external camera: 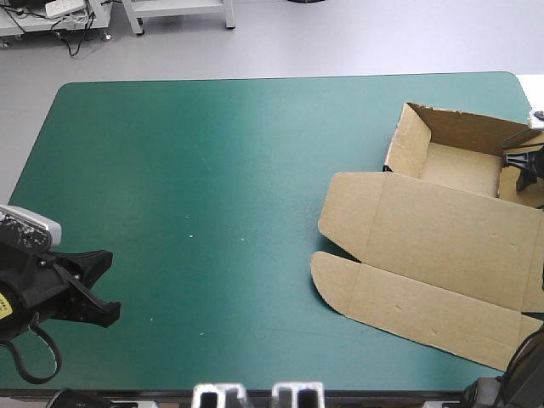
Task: Fold the box
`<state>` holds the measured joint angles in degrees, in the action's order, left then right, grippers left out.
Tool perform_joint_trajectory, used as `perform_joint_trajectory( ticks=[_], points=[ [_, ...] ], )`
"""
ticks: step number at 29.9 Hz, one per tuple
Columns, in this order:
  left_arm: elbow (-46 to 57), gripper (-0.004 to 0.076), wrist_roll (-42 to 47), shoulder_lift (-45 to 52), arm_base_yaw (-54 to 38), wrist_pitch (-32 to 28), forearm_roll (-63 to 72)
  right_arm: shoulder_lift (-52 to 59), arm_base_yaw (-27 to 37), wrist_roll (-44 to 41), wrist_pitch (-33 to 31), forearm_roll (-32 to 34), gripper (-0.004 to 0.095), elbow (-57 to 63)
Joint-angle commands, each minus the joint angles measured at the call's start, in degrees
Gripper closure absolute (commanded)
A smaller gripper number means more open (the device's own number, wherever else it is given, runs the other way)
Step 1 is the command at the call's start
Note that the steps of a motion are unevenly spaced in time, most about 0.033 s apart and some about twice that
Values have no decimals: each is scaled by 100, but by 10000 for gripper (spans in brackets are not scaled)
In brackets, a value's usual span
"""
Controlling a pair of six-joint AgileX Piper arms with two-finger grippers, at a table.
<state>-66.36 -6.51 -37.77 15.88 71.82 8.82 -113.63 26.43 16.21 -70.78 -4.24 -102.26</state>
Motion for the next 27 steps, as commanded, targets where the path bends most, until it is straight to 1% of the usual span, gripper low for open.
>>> perform_joint_trajectory(
  ticks=[1, 5, 9, 13, 14, 15, 18, 19, 21, 24, 27],
  points=[
    [-116, 734, 44, -36, 1, 165, 18, 442, 29, 41, -116, -105, 441, -163],
    [-116, 734, 9, -36, 1, 138, -65, 975, 29, 130, -116, -416, 441, -203],
    [-116, 734, 9, -36, 1, 127, -408, 1764, 29, 130, -116, -416, 441, -382],
    [-116, 734, 9, -36, 1, -1, -562, 2847, 29, 81, -116, -410, 449, -399],
    [-116, 734, 9, -36, 1, -113, -562, 3115, 29, -93, -116, -419, 479, -367],
    [-116, 734, -21, -36, 1, -237, -562, 3327, 19, -197, -116, -467, 545, -333],
    [-116, 734, -174, -12, 1, -866, -562, 4043, 19, -60, -116, -767, 865, -69],
    [-116, 734, -174, -12, 1, -1024, -562, 4293, 19, -10, -116, -867, 927, 90],
    [-116, 734, -186, -12, 1, -1136, -562, 4804, 19, 83, -116, -942, 913, 479],
    [-8, 734, -352, 35, 1, -1123, -592, 5599, 19, 114, -116, -959, 913, 1381],
    [425, 734, -429, 286, 1, -1238, -605, 6383, 19, 386, -25, -959, 913, 2440]
  ],
)
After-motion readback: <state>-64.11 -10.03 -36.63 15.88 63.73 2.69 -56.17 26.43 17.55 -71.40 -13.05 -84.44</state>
